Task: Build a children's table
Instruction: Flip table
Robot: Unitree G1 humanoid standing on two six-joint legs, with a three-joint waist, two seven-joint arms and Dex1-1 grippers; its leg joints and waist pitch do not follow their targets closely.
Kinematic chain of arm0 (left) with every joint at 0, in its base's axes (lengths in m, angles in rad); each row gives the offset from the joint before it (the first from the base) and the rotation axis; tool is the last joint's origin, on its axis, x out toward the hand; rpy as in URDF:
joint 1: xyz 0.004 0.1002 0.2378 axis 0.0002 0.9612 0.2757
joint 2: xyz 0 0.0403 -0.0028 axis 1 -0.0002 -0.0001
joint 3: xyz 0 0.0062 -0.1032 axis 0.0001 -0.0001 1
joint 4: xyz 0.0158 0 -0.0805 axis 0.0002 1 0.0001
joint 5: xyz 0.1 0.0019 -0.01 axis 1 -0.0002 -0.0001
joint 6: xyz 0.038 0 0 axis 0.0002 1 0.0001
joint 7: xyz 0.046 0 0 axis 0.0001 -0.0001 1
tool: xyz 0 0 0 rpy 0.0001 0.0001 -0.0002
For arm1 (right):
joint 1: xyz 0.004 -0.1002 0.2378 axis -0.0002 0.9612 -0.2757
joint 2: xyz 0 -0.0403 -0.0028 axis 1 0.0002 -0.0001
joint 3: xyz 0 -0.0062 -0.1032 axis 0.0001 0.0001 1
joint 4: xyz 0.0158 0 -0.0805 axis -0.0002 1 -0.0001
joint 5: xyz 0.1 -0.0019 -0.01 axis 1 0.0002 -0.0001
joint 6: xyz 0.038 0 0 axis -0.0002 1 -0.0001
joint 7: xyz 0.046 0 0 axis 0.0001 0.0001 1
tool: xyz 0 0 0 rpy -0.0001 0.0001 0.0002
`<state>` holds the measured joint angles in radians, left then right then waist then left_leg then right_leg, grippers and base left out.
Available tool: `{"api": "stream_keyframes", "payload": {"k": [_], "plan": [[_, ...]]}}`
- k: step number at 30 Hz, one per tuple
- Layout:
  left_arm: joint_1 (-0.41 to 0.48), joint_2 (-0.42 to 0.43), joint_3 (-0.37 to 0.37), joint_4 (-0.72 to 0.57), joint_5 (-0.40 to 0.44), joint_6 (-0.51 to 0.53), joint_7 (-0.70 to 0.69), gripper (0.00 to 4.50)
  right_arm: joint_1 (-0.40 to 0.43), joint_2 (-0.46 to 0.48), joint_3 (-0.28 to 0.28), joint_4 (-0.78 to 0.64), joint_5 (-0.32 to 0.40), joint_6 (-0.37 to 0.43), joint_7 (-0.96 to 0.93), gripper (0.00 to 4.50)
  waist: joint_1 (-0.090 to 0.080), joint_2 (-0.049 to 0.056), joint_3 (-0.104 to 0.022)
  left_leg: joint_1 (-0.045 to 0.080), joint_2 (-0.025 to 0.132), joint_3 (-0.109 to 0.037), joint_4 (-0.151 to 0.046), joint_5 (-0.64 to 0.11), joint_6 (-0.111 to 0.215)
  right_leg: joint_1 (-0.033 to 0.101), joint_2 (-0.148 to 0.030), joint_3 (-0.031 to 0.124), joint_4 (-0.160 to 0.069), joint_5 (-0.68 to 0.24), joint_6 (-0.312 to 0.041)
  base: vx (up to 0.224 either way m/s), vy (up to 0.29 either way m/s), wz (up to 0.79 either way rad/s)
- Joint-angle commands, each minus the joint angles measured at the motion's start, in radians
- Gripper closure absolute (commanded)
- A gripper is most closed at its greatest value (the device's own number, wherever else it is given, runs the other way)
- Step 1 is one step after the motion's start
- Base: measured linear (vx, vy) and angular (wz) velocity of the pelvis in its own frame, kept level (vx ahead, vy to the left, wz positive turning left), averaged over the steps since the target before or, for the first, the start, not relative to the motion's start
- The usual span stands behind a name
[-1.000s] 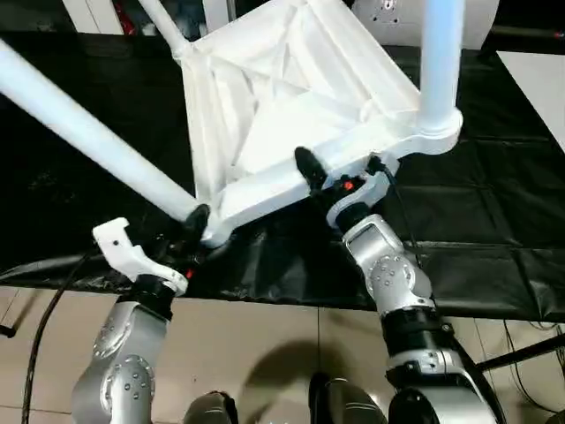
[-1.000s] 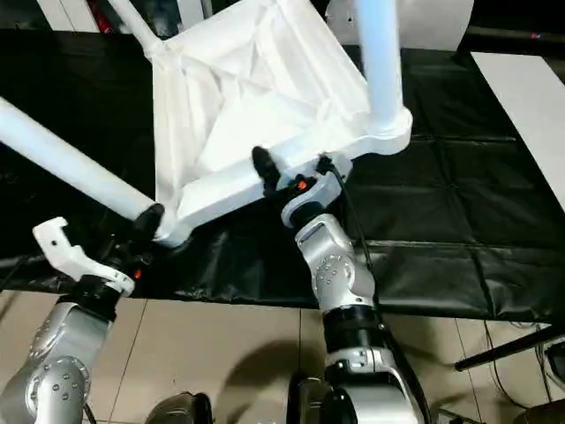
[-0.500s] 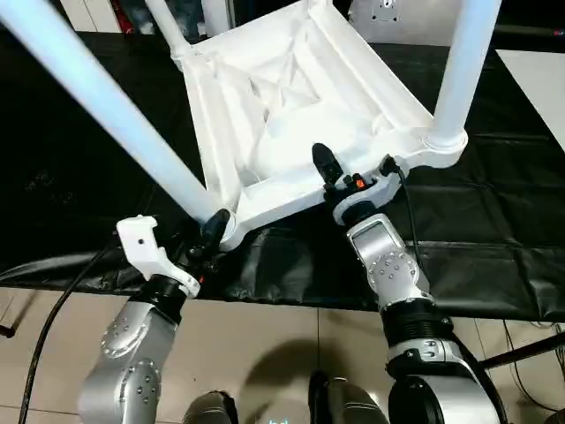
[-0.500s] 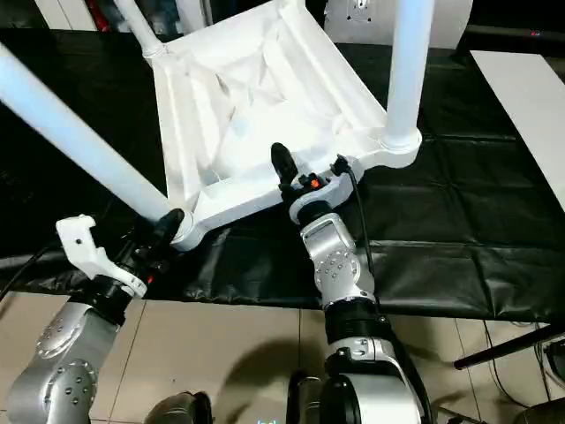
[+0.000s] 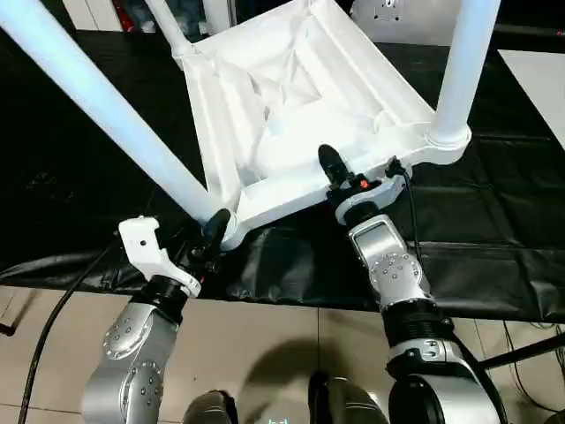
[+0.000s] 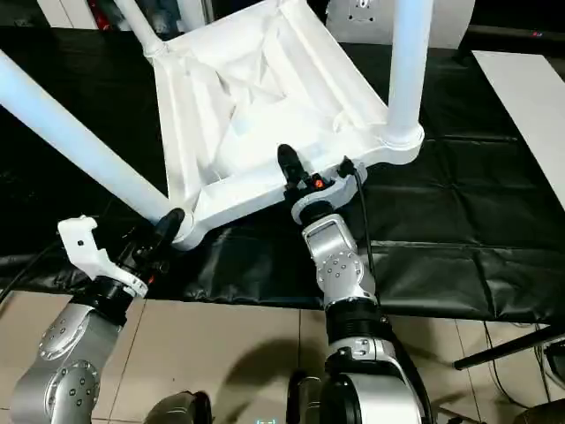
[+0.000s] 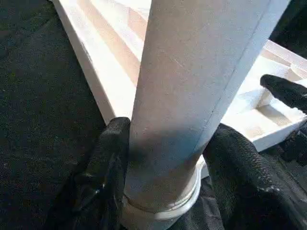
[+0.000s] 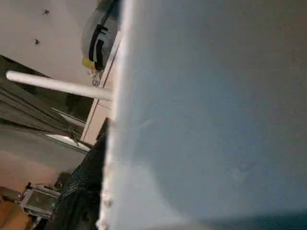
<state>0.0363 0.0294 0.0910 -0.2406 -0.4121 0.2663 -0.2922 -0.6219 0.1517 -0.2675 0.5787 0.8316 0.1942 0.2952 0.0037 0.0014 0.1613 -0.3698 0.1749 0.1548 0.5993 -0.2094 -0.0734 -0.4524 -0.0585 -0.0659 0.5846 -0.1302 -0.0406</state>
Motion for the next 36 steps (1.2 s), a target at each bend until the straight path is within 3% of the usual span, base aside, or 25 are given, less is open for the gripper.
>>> {"api": "stream_keyframes", "payload": {"k": [1, 2, 4, 5, 6, 7, 11, 20, 22, 26, 31, 36], "plan": [[0.019, -0.001, -0.091, 0.055, 0.019, 0.043, -0.04, 2.41, -0.14, 0.175, 0.045, -0.047, 0.009, 0.017, 0.054, 2.3, 0.0, -0.014, -0.087, -0.005, 0.033, 0.005, -0.063, -0.046, 0.156, 0.077, -0.062, 0.044, -0.061, -0.29, -0.167, 0.0, 0.0, 0.0], [0.018, 0.005, -0.087, 0.054, 0.011, 0.048, -0.049, 2.41, -0.141, 0.167, 0.045, -0.05, 0.011, 0.018, 0.051, 2.33, 0.0, -0.014, -0.086, -0.005, 0.033, 0.005, -0.063, -0.044, 0.157, 0.076, -0.062, 0.044, -0.061, -0.291, -0.165, 0.0, 0.0, 0.0], [0.02, 0.017, -0.081, 0.047, 0.003, 0.052, -0.06, 1.85, -0.145, 0.155, 0.04, -0.055, 0.012, 0.013, 0.042, 2.39, 0.0, -0.013, -0.087, -0.005, 0.032, 0.005, -0.062, -0.04, 0.156, 0.077, -0.062, 0.045, -0.06, -0.285, -0.167, 0.0, 0.0, 0.0], [0.023, 0.025, -0.076, 0.042, 0.002, 0.048, -0.065, 1.85, -0.147, 0.147, 0.037, -0.058, 0.013, 0.008, 0.036, 2.39, 0.0, -0.007, -0.088, -0.004, 0.032, 0.005, -0.061, -0.034, 0.158, 0.076, -0.061, 0.044, -0.06, -0.275, -0.171, 0.0, 0.0, 0.0], [0.027, 0.031, -0.072, 0.033, -0.01, 0.055, -0.076, 1.71, -0.151, 0.138, 0.029, -0.06, 0.016, 0.002, 0.029, 2.39, 0.0, -0.007, -0.088, -0.004, 0.032, 0.005, -0.061, -0.034, 0.158, 0.076, -0.061, 0.044, -0.06, -0.275, -0.171, 0.0, 0.0, 0.0], [0.032, 0.041, -0.069, 0.021, -0.024, 0.061, -0.092, 1.71, -0.156, 0.127, 0.02, -0.062, 0.018, -0.007, 0.02, 2.39, 0.0, -0.003, -0.092, -0.005, 0.033, 0.003, -0.061, -0.02, 0.157, 0.079, -0.062, 0.044, -0.053, -0.252, -0.182, 0.0, 0.0, 0.0], [0.045, 0.062, -0.059, -0.003, -0.04, 0.059, -0.12, 1.71, -0.162, 0.096, 0.008, -0.07, 0.014, -0.035, 0.008, 2.43, -0.011, -0.006, -0.094, -0.008, 0.032, 0.005, -0.058, -0.004, 0.171, 0.082, -0.061, 0.044, -0.049, -0.205, -0.207, 0.0, 0.0, 0.0], [0.053, 0.068, -0.041, -0.008, -0.056, 0.03, -0.131, 1.71, -0.162, 0.069, -0.002, -0.093, 0.007, -0.054, -0.006, 2.48, -0.015, -0.005, -0.096, -0.006, 0.034, 0.006, -0.057, -0.005, 0.174, 0.083, -0.059, 0.044, -0.048, -0.199, -0.218, 0.0, 0.0, 0.0], [0.051, 0.071, -0.043, -0.01, -0.062, 0.035, -0.139, 1.71, -0.162, 0.065, -0.003, -0.092, 0.003, -0.057, -0.006, 2.48, -0.015, -0.009, -0.096, -0.006, 0.034, 0.006, -0.057, -0.001, 0.175, 0.084, -0.06, 0.045, -0.045, -0.195, -0.219, 0.0, 0.0, 0.0], [0.05, 0.084, -0.048, -0.011, -0.061, 0.031, -0.16, 1.71, -0.15, 0.067, 0.005, -0.111, -0.004, -0.051, -0.006, 2.48, -0.016, -0.006, -0.093, -0.005, 0.034, 0.007, -0.056, 0.002, 0.182, 0.082, -0.059, 0.044, -0.047, -0.191, -0.219, 0.0, 0.0, 0.0], [0.014, 0.098, -0.055, 0.04, -0.059, -0.036, -0.226, 1.71, -0.125, 0.069, 0.003, -0.136, 0.013, -0.034, -0.005, 2.48, -0.015, -0.008, -0.091, -0.003, 0.032, 0.006, -0.057, 0.01, 0.187, 0.08, -0.058, 0.045, -0.048, -0.183, -0.218, 0.0, 0.0, 0.0], [-0.038, 0.125, -0.058, 0.129, -0.049, -0.078, -0.299, 1.71, -0.106, 0.069, 0.01, -0.141, 0.018, -0.012, 0.006, 2.48, -0.012, -0.002, -0.089, 0.002, 0.033, 0.006, -0.059, 0.004, 0.187, 0.078, -0.058, 0.045, -0.046, -0.165, -0.228, 0.0, 0.0, 0.0]]}}
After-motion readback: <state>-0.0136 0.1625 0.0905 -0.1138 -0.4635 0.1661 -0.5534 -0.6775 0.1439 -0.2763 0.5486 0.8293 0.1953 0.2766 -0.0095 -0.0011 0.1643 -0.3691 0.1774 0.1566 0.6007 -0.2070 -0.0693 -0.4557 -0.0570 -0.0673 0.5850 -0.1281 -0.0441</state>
